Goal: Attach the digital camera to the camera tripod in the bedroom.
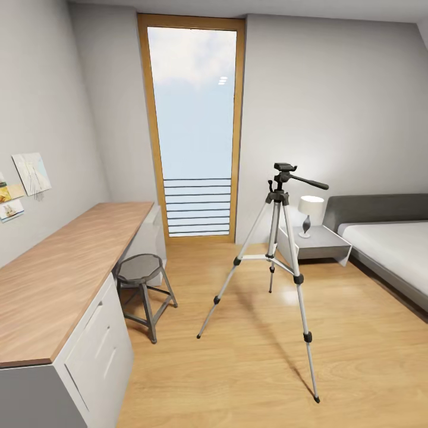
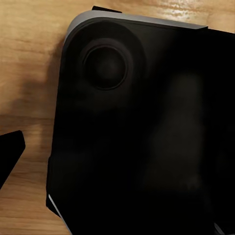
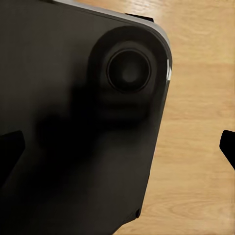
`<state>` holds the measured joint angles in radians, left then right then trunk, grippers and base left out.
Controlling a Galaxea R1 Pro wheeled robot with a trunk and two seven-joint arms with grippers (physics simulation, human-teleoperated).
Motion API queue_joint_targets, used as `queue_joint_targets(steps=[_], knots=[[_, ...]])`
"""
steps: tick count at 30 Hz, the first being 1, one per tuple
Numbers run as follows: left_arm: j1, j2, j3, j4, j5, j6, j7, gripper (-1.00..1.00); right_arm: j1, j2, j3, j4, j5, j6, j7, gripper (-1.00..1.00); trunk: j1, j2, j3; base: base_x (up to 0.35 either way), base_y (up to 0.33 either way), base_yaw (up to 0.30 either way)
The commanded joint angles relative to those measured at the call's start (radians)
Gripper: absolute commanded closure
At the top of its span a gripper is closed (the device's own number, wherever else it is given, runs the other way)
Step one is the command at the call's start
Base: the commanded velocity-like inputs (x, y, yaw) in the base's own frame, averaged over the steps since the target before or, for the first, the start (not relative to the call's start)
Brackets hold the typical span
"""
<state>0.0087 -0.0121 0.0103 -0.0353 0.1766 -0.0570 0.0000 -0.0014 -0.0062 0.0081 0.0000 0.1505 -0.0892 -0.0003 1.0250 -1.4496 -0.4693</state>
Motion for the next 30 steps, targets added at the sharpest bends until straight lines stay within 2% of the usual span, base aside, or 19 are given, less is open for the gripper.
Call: queue_joint_targets(steps=[1,11,30], knots=[[0.001,0.0,0.0,-0.002,0.007,-0.001,0.0,-1.0,0.0,0.0,0.0,0.0,0.007,-0.002,0.0,-1.0,0.0,0.0,-0.001,0.0,0.0,0.0],[0.0,0.0,0.002,-0.003,0.009,-0.002,0.0,-1.0,0.0,0.0,-0.012,0.0,-0.003,-0.003,-0.001,-1.0,0.0,0.0,-0.001,0.0,0.0,0.0],[0.0,0.001,0.002,-0.003,0.009,-0.001,0.0,-1.0,0.0,0.0,-0.011,0.0,-0.003,-0.003,-0.001,-1.0,0.0,0.0,-0.001,0.0,0.0,0.0]])
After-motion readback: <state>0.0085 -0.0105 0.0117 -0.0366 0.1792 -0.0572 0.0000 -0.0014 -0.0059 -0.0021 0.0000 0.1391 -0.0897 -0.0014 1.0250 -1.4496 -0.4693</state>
